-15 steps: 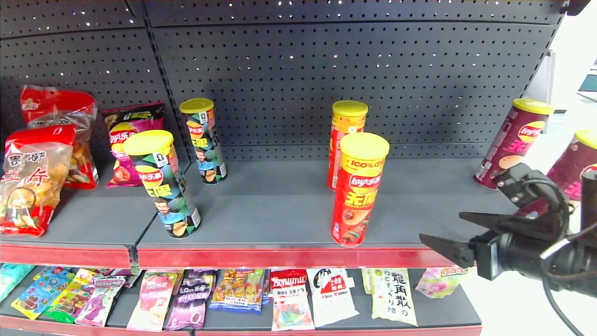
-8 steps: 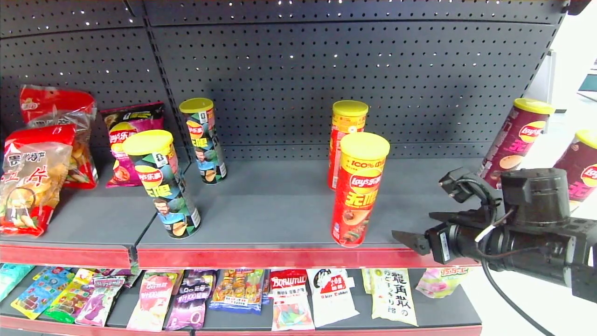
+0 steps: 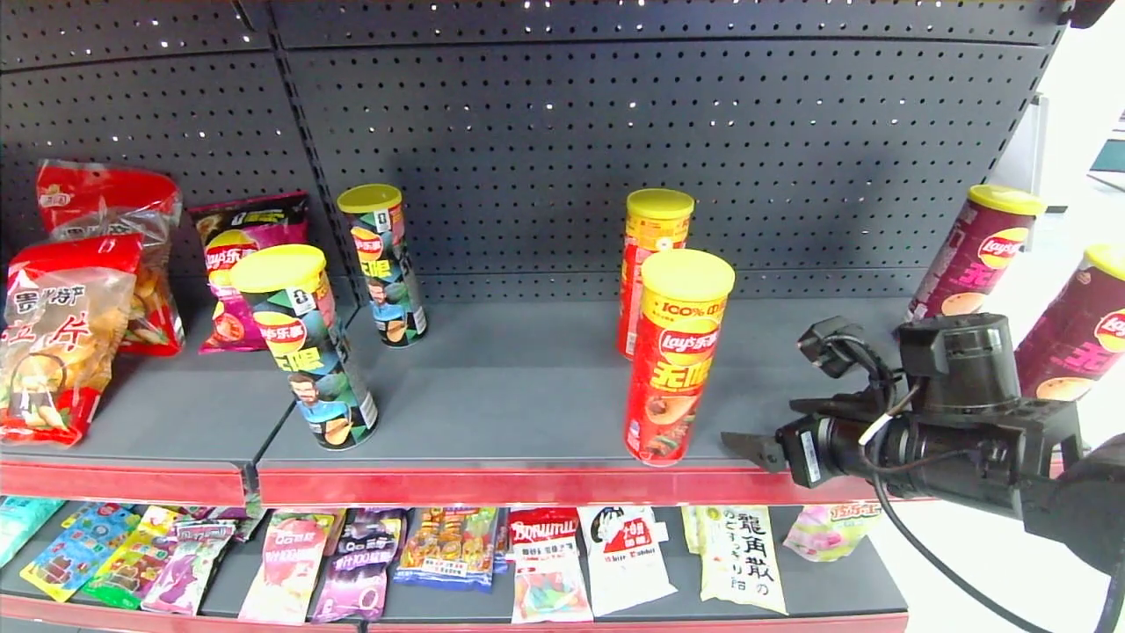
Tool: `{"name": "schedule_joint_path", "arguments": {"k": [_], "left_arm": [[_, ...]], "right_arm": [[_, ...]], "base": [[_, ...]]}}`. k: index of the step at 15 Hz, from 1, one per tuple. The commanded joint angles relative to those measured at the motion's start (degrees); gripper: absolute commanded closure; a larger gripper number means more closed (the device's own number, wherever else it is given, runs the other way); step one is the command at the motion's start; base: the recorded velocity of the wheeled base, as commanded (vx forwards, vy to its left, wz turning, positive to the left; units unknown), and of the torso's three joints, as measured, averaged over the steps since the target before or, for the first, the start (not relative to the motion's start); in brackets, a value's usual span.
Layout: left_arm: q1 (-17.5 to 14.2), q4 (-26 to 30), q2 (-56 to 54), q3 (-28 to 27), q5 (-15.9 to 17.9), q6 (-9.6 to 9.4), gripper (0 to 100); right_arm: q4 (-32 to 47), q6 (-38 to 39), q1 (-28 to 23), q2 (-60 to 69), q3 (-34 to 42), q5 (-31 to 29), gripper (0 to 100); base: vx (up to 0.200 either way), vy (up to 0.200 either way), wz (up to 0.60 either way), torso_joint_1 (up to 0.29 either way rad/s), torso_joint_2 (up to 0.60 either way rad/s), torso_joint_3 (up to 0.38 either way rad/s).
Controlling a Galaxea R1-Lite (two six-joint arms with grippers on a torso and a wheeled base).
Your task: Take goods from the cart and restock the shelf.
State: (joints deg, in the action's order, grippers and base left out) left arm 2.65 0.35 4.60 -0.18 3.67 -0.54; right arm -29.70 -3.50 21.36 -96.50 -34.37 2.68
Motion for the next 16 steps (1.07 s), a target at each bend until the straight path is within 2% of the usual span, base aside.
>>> {"name": "schedule_joint_path", "arguments": {"k": [1, 16], "left_arm": [[-0.01, 0.0, 0.15, 0.01, 0.02, 0.01, 0], [-0.01, 0.0, 0.15, 0.01, 0.02, 0.01, 0]], "right_arm": [[-0.01, -0.02, 0.18, -1.15, -0.97, 0.04, 0], [-0.19, -0.02, 3.43, -4.75, -3.25, 0.04, 0]], "base": [[0.0, 0.0, 0.0, 0.0, 0.0, 0.0], [0.0, 0.0, 0.0, 0.0, 0.0, 0.0]]}}
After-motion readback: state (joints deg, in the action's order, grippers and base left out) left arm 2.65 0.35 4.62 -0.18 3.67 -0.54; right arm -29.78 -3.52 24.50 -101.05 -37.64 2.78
